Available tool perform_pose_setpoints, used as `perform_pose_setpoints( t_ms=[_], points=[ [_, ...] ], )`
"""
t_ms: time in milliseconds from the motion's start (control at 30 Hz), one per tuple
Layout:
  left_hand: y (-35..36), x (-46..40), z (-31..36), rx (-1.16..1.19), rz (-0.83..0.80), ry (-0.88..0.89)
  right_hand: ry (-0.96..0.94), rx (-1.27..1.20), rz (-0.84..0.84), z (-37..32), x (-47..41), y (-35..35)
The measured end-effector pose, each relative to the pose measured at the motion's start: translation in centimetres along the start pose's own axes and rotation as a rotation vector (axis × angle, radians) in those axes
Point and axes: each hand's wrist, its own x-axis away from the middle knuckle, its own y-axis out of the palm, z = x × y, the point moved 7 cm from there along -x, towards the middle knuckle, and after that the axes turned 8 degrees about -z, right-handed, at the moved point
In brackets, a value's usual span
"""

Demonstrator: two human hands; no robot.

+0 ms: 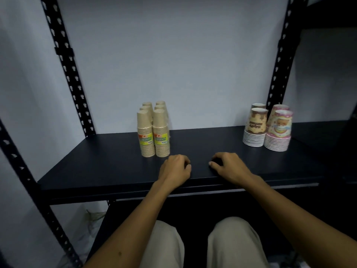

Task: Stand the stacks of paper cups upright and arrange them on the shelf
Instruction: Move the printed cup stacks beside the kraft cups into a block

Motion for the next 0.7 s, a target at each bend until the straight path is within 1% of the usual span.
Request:
perform_pose_setpoints(
  t_ms=[233,367,533,600,700],
  points=[
    [4.0,-4.7,6.3,0.070,-0.076,0.124,0.168,-0.017,0.196,8.3,3.6,-5.0],
    [6.2,-8.0,9.2,0.122,-0.107,0.164,0.269,-0.077,0.371,12.8,4.9,-7.5],
    [8.6,-12.0,12.0,0.136,-0.128,0.198,0.386,-0.251,0.618,17.8,6.3,-10.6],
    [9.3,-13.3,12.9,0.184,-0.126,0.214,0.430,-0.320,0.619,19.6,6.1,-11.1],
    [9.9,-15.3,13.9,0.339,-0.124,0.209,0.466,-0.412,0.532,21.4,4.6,-11.2]
  ],
)
